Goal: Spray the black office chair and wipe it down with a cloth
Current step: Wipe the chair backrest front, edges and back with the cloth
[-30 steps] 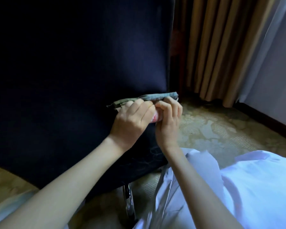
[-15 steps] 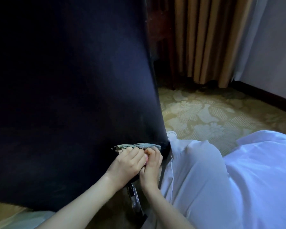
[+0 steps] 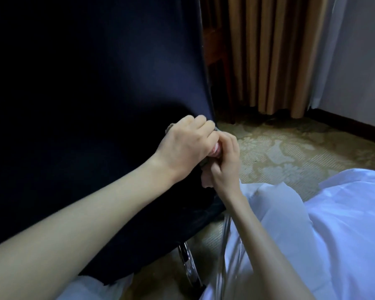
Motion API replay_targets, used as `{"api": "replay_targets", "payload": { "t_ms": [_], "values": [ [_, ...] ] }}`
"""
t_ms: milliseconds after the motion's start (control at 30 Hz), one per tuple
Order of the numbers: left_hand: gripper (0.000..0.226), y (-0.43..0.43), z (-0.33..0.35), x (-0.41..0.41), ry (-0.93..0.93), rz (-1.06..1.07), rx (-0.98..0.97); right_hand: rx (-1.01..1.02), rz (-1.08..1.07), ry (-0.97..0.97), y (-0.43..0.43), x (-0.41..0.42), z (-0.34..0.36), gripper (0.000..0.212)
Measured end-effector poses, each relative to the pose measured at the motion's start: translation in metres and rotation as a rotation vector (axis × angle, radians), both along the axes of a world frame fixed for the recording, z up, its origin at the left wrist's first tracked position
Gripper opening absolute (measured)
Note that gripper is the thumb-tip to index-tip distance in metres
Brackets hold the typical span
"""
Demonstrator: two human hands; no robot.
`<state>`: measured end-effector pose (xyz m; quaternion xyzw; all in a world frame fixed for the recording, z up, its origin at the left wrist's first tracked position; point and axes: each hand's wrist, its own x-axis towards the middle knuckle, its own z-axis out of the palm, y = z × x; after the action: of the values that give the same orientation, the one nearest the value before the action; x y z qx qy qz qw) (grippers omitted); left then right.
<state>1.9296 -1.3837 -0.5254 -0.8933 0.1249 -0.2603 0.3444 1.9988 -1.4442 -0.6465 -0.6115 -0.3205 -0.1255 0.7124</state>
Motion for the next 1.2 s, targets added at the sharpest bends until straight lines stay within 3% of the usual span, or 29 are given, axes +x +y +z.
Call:
{"api": "replay_targets", "payload": {
  "t_ms": [300,467,633,700,767,833,900,967,1067,1200],
  "values": [
    [0.025,-0.004,-0.036,0.015,0.304,-0.002,0.166,0.015,-0.07,0.267,-0.002,-0.019,-0.048,0.056],
    [0.032,-0.001,-0.081,0.022,0.424,-0.032,0.108,-0.039,-0.12,0.499,0.006,-0.04,-0.085,0.051],
    [0.017,0.001,-0.117,0.027,0.586,-0.041,0.146,-0.049,-0.153,0.826,0.007,-0.059,-0.106,0.015],
    [0.011,0.001,-0.126,0.029,0.631,-0.046,0.143,-0.047,-0.138,0.876,0.004,-0.064,-0.109,0.012],
    [0.01,-0.001,-0.134,0.027,0.661,-0.038,0.141,-0.002,-0.119,0.9,0.002,-0.066,-0.115,0.012],
    [0.012,-0.003,-0.14,0.027,0.64,-0.034,0.12,-0.083,-0.246,0.89,0.003,-0.058,-0.119,0.014],
    [0.012,-0.004,-0.141,0.035,0.584,-0.049,0.062,-0.022,-0.303,0.846,0.007,-0.044,-0.124,0.018],
    [0.018,-0.008,-0.138,0.052,0.53,-0.052,0.03,0.001,-0.298,0.78,0.008,-0.025,-0.125,0.031],
    [0.028,-0.016,-0.132,0.083,0.52,-0.003,0.058,-0.03,-0.239,0.77,0.005,0.001,-0.121,0.03],
    [0.004,-0.018,-0.136,0.099,0.623,0.068,0.103,-0.055,-0.225,0.786,0.007,0.004,-0.129,0.028]
  ]
}}
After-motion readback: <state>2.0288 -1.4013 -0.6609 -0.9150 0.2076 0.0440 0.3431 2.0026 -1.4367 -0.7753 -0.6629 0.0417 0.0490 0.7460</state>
